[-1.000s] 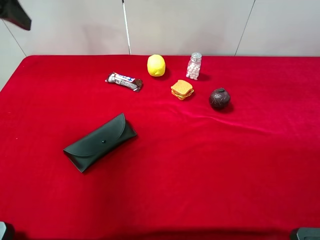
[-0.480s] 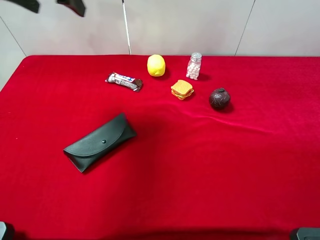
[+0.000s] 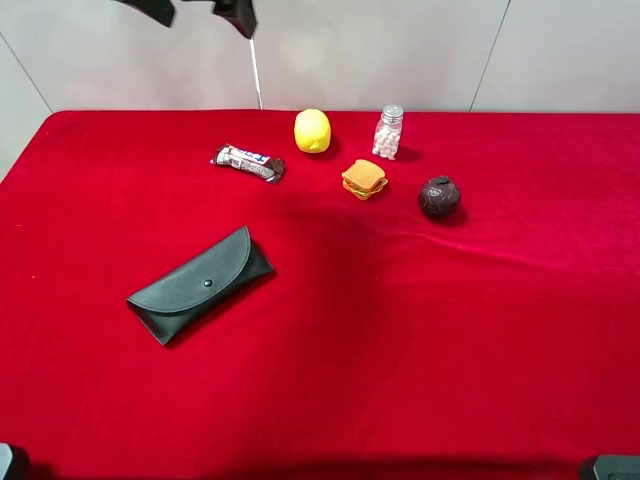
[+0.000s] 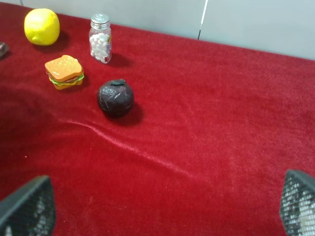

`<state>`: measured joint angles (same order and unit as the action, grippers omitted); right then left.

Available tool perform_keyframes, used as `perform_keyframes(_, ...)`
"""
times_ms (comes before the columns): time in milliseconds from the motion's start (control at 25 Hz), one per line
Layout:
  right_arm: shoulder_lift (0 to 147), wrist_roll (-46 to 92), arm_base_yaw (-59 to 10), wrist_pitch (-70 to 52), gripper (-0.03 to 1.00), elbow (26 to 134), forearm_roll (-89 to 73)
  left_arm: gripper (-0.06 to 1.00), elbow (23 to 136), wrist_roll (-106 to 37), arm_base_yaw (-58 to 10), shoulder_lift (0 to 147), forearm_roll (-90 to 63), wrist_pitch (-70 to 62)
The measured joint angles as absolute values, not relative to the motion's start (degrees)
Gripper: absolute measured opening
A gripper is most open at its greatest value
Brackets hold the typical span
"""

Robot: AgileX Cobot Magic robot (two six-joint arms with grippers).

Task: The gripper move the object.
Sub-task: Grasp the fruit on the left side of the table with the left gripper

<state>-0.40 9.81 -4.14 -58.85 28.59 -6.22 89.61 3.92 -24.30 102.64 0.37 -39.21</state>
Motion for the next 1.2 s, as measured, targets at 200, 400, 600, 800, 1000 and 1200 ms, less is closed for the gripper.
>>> perform_keyframes(200, -0.4, 9.8, -4.1, -58.8, 0.69, 28.6, -6.2, 0.95, 95.8, 3.9, -26.2, 110.4, 0.4, -39.2)
perform_keyframes(400, -0.4, 9.8, -4.1, -58.8, 0.69, 28.6, -6.2, 0.95, 101.1, 3.9, -27.4, 116.7, 0.0, -39.2)
perform_keyframes(600, -0.4, 9.8, -4.1, -58.8, 0.69, 28.6, -6.2, 0.95, 105.3, 3.9, -28.6, 122.3, 0.0, -39.2)
perform_keyframes(800, -0.4, 9.8, -4.1, -58.8, 0.69, 28.6, -6.2, 0.95, 107.7, 3.9, -29.1, 126.3, 0.0, -39.0)
perform_keyframes(1000, -0.4, 9.8, -4.1, -58.8, 0.69, 28.6, -6.2, 0.95, 108.2, 3.9, -29.2, 129.2, 0.0, -37.1)
perform_keyframes(1200, -0.4, 9.8, -4.1, -58.8, 0.69, 28.6, -6.2, 0.95, 108.4, 3.9, -29.2, 131.0, 0.0, -34.7)
